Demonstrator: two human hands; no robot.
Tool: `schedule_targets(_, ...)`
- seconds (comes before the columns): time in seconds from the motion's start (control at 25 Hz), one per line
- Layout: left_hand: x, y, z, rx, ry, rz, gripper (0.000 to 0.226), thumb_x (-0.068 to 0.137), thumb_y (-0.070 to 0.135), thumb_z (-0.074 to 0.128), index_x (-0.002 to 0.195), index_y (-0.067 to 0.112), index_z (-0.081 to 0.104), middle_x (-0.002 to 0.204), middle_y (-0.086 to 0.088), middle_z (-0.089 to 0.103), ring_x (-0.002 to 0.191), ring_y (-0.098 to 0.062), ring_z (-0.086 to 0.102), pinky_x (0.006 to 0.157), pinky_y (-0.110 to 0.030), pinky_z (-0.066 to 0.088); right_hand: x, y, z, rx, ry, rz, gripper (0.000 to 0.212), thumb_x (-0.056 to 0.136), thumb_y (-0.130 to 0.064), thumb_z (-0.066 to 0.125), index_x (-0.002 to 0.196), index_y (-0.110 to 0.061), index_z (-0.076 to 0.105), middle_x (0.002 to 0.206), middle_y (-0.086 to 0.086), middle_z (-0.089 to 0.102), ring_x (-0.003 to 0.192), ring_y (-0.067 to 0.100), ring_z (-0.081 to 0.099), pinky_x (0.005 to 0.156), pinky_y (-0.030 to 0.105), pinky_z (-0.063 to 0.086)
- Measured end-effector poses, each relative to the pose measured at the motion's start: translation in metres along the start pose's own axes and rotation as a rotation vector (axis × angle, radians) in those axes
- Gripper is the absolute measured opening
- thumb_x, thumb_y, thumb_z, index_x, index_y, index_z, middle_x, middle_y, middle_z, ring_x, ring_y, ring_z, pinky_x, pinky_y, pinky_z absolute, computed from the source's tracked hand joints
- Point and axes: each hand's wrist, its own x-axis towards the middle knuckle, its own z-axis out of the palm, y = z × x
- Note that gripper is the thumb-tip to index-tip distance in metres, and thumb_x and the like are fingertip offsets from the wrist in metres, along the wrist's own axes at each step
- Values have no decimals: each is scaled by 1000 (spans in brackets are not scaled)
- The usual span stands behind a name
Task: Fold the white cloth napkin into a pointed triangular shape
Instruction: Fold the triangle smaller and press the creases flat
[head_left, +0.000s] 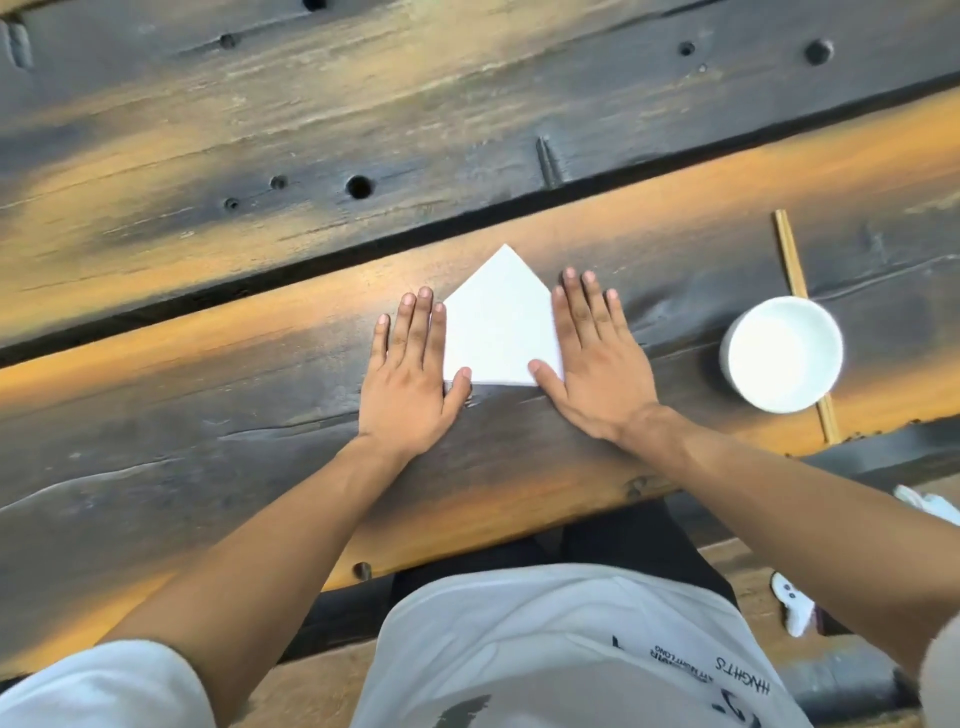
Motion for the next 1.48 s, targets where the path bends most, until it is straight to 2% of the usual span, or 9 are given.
schedule_targets(0.2, 7, 10, -15, -150, 133, -26, 72, 107, 44, 26, 162, 0, 12, 171, -17, 4, 160, -29, 0, 130, -49, 2, 51, -42, -34, 98, 171, -84, 74, 105, -47, 27, 160, -2, 9, 169, 13, -2, 156, 34, -1, 127, 48, 1)
schedule_targets(0.4, 18, 9, -2, -20, 33, -47, 75, 106, 48, 23, 163, 1, 8, 172, -17, 2, 160, -28, -1, 129, -51, 6, 81, -36, -8, -16, 17, -268, 71, 107, -46, 24, 161, -5, 5, 170, 12, 0, 157, 26, -4, 127, 47, 4)
schedule_targets(0.56, 19, 12, -5, -55, 4, -54, 77, 106, 51, 21, 163, 3, 4, 172, -16, -3, 159, -27, -5, 129, -51, 3, 82, -35, -12, 4, -5, -254, 73, 106, -49, 21, 161, -5, 4, 170, 11, -1, 157, 25, -5, 127, 47, 4)
schedule_targets(0.76, -14, -10, -2, -38, -47, -209, 80, 107, 56, 17, 163, 2, -2, 171, -16, -11, 158, -27, -13, 129, -46, -5, 60, -13, -13, 12, 24, -238, 74, 105, -50, 19, 160, -2, 5, 169, 13, -2, 157, 28, -2, 127, 47, 1)
schedule_targets(0.88, -18, -15, 1, -19, -72, -202, 81, 106, 58, 14, 162, 3, -7, 171, -15, -15, 158, -26, -16, 129, -45, -7, 45, -1, -3, 28, -9, -177, 75, 105, -51, 21, 161, -4, 2, 170, 11, 0, 157, 26, -3, 127, 49, 3)
schedule_targets(1.12, -19, -8, -15, -20, -37, -217, 83, 105, 59, 13, 163, 2, 0, 171, -18, -9, 158, -30, -12, 128, -50, -9, 36, -3, -18, 90, 21, -117, 73, 106, -48, 24, 161, -4, 5, 170, 12, 1, 157, 27, -2, 127, 44, -4)
schedule_targets(1.24, 4, 15, -23, -86, 56, -127, 79, 106, 55, 22, 163, 2, 5, 171, -20, -3, 159, -33, -5, 128, -52, -2, 11, -6, -12, 134, 42, -84, 71, 107, -46, 25, 160, -2, 8, 169, 13, 2, 157, 28, -1, 127, 44, -4)
schedule_targets(1.36, 27, 31, -14, -13, -17, 63, 75, 107, 54, 22, 164, 11, 0, 172, -15, -5, 159, -30, -6, 128, -53, 0, -7, 3, 6, 71, -23, -66, 73, 106, -48, 23, 161, -4, 6, 170, 13, 1, 157, 28, -2, 127, 47, 0)
schedule_targets(1.48, 31, 30, -2, 40, -39, 90, 74, 106, 55, 19, 165, 13, 1, 172, -14, -3, 159, -30, -4, 128, -55, 1, -5, 0, 11, 49, -23, -75, 73, 105, -49, 26, 161, -4, 8, 170, 13, 3, 157, 28, 1, 127, 48, 1)
